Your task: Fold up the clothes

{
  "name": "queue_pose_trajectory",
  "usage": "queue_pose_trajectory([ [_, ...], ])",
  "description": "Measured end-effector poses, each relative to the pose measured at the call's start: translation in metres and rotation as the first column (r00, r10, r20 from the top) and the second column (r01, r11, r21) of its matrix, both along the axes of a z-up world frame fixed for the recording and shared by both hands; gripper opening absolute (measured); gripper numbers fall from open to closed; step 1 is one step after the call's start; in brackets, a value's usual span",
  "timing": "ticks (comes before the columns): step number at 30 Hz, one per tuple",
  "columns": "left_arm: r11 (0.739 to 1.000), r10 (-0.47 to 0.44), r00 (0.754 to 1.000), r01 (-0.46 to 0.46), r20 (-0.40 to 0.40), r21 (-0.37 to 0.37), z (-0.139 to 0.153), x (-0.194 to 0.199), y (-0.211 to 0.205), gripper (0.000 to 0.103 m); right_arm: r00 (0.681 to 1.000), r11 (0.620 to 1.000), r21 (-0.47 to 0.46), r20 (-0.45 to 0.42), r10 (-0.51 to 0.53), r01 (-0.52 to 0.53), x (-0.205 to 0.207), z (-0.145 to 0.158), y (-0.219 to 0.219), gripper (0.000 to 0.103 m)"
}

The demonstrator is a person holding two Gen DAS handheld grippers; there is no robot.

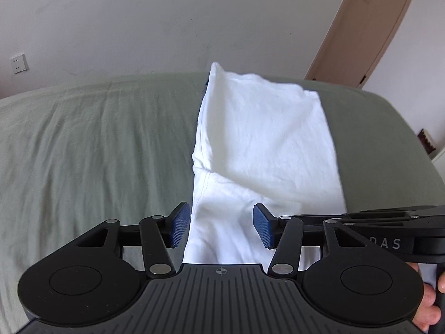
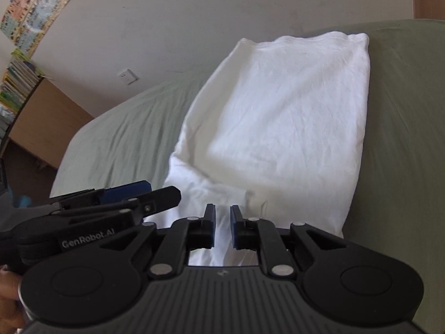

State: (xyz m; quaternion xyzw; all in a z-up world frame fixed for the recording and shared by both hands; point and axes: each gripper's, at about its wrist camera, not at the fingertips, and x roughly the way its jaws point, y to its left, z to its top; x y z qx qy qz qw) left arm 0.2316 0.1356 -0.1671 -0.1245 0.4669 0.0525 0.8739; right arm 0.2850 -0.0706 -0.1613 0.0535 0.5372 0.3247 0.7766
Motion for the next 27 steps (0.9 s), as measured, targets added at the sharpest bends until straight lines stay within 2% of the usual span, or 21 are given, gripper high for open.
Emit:
queue_pose_trajectory([
  [4, 1.0, -0.003, 1.0, 0.003, -0.012, -0.004, -0.014, 0.004, 0.007, 0.051, 1.0, 0.999, -0.032, 0.012, -0.001, 0.002, 0.005, -0.009, 0.002, 0.0],
  [7, 1.0, -0.004, 1.0, 0.004, 0.001, -0.029, -0.01, -0.002, 0.01, 0.051, 1.0, 1.0, -0.019, 0.01, -0.004, 0.004, 0.005, -0.008, -0.002, 0.0],
  [10, 0.998, -0.003, 1.0, 0.003, 0.011, -0.061, 0.004, -0.014, 0.01, 0.05, 1.0, 1.0, 0.026, 0.0, -0.007, 0.007, -0.001, 0.005, -0.01, 0.006],
  [14, 0.997, -0.028, 1.0, 0.029, 0.009, -0.069, 0.01, -0.031, 0.007, 0.05, 0.997, 0.995, 0.072, 0.006, 0.074, -0.074, -0.033, 0.022, -0.018, 0.006],
  [18, 0.997, -0.006, 0.999, 0.003, -0.043, -0.073, -0.006, -0.039, 0.009, 0.05, 0.992, 0.992, 0.026, -0.022, 0.12, -0.12, -0.055, 0.006, -0.01, 0.006],
  [22, 0.999, 0.0, 0.999, -0.001, -0.041, -0.04, -0.013, -0.04, 0.006, 0.05, 0.994, 0.995, 0.007, -0.041, 0.104, -0.104, -0.059, -0.013, -0.007, 0.006],
  [27, 1.0, 0.006, 0.999, -0.007, -0.054, -0.005, -0.008, -0.039, 0.0, 0.051, 0.994, 0.998, 0.014, -0.08, 0.069, -0.068, -0.055, -0.006, -0.009, 0.009],
])
